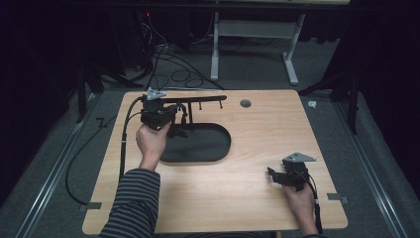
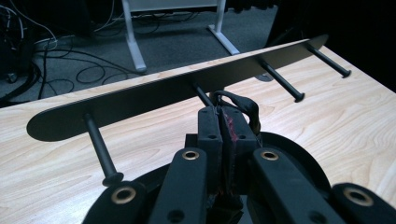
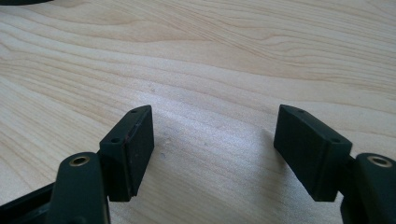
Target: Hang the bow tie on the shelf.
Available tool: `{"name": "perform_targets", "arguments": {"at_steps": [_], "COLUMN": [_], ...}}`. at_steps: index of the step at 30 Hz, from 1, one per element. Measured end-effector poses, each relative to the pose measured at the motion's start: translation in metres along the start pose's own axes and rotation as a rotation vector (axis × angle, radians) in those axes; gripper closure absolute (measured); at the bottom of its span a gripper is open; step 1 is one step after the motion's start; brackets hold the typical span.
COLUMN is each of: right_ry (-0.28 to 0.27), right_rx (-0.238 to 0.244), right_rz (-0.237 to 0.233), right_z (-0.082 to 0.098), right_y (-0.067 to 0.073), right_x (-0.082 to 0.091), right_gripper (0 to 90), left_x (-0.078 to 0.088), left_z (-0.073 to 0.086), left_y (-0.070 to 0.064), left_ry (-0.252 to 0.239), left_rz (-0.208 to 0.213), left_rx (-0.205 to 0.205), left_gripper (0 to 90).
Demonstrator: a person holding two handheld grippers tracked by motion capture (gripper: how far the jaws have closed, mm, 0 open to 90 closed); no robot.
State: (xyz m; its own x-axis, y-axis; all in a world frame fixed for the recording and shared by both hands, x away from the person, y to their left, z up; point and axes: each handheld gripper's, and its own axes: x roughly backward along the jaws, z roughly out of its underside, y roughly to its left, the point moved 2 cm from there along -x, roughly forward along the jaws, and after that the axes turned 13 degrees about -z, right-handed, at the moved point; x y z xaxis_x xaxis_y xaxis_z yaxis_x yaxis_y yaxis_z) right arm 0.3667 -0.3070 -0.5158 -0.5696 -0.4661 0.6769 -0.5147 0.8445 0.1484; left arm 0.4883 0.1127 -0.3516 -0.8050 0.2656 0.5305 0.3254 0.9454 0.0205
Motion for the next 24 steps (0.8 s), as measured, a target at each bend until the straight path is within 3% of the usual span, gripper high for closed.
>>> {"name": "perform_targets", "arguments": {"at_steps": [13,24], "right_ry": [-0.001,-0.002], "right_rx": [0.001,0.001], "right_rz": [-0.001,0.0], "right_z": [0.0,0.0001], "right_y": [-0.0002,0.0001], "right_x": [0.0001,0.0], "right_gripper": [29.7,29.7], "left_x": [-0.0087,0.0004], "left_z": [-0.0014,-0.0004], "left_y": [0.0015,0.0008], "left_ry": [0.017,0.011], "left_rz": [-0.017,-0.013], "left_rx": [0.011,-0.011], "left_gripper": [85.5,77.5]}}
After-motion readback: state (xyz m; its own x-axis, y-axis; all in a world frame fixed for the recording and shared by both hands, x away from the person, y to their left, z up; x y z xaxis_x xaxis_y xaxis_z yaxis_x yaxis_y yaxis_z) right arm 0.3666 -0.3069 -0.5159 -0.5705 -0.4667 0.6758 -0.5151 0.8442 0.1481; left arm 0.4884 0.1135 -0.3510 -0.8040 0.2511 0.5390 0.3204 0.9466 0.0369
